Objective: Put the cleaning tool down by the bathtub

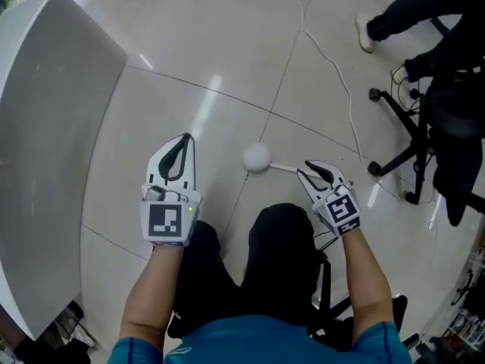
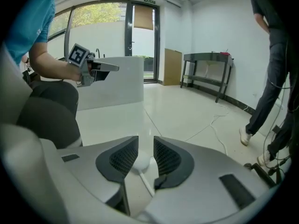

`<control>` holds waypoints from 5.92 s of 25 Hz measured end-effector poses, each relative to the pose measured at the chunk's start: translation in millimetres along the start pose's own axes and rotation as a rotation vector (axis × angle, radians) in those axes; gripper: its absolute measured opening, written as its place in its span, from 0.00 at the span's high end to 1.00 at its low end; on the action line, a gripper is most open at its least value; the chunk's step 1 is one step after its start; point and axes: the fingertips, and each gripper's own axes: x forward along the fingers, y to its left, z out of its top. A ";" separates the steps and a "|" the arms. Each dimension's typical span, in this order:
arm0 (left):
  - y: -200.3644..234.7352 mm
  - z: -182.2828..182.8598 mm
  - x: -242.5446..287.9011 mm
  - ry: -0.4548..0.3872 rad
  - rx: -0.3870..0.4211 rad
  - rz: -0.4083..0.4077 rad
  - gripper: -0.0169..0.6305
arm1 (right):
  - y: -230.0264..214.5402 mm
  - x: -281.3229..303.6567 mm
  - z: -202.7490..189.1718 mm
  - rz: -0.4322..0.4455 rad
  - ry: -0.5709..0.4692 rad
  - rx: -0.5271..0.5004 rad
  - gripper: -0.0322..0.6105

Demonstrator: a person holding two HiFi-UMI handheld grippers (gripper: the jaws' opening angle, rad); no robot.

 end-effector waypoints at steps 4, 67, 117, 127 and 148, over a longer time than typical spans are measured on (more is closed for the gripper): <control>-13.0 -9.2 12.0 -0.027 -0.050 -0.034 0.98 | -0.9 38.3 -46.9 0.029 0.047 -0.038 0.75; -11.5 236.4 -147.2 0.063 -0.029 -0.030 0.98 | 54.9 -182.2 317.9 -0.039 -0.097 -0.028 0.80; 324.6 199.5 -453.0 -0.040 -0.328 0.765 0.98 | 319.5 60.8 608.9 0.331 -0.521 1.086 0.80; 400.7 141.0 -503.0 0.018 -0.261 0.612 0.98 | 416.1 160.5 607.7 0.255 -0.470 1.157 0.80; 438.9 -90.4 -417.8 0.123 -0.451 0.570 0.98 | 446.0 431.8 424.3 0.091 -0.178 1.309 0.80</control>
